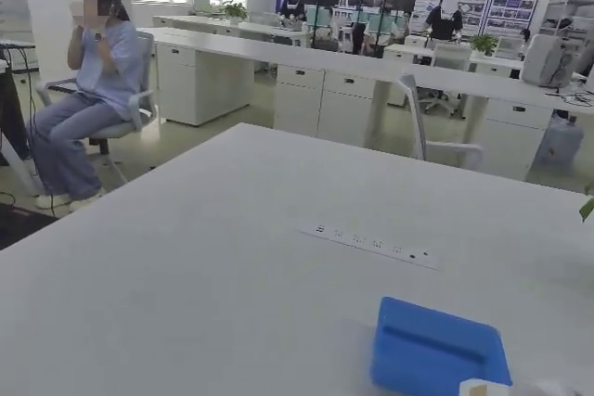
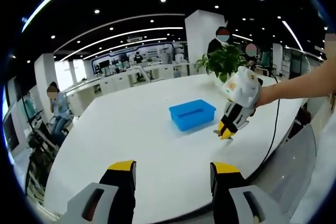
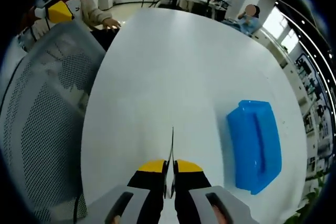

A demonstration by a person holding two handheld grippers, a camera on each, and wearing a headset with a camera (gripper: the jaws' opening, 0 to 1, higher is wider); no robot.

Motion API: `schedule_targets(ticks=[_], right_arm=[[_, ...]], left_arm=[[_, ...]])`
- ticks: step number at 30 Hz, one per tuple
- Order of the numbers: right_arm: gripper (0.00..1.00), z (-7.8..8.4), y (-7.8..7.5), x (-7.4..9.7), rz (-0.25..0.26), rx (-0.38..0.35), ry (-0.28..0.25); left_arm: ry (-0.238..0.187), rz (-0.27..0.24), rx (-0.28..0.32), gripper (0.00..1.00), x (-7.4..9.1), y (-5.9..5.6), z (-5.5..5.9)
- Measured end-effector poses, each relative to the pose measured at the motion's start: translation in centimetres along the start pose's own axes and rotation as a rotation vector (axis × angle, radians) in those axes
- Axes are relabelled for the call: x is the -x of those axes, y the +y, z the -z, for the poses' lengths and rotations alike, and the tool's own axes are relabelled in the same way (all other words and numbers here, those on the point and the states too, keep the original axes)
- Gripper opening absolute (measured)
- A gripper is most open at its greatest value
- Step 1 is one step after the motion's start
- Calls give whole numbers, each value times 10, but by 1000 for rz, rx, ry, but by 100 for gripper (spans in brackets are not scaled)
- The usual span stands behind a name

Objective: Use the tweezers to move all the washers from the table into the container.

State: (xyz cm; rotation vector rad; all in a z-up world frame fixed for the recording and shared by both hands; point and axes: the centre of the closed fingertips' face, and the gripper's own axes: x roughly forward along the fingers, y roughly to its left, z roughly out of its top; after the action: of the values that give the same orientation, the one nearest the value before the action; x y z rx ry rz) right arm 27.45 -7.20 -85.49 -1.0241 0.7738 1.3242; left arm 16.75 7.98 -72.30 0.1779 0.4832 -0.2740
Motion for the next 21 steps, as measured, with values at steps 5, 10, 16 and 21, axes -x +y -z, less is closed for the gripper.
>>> schedule_targets(ticks=[5,10,16,21], right_arm=[[2,-2,2,-16,-18,89,36],[2,-5,10,-27,-61,151,54],[3,-7,12,-33,-65,182,59],[8,-10,5,-24,-17,87,10]], left_arm=[[14,2,-7,58,0,0,3],[26,8,-4,60,-3,-2,6],[29,15,-17,60,-6,-5,4],[31,26,-33,61,-10,-7,2]])
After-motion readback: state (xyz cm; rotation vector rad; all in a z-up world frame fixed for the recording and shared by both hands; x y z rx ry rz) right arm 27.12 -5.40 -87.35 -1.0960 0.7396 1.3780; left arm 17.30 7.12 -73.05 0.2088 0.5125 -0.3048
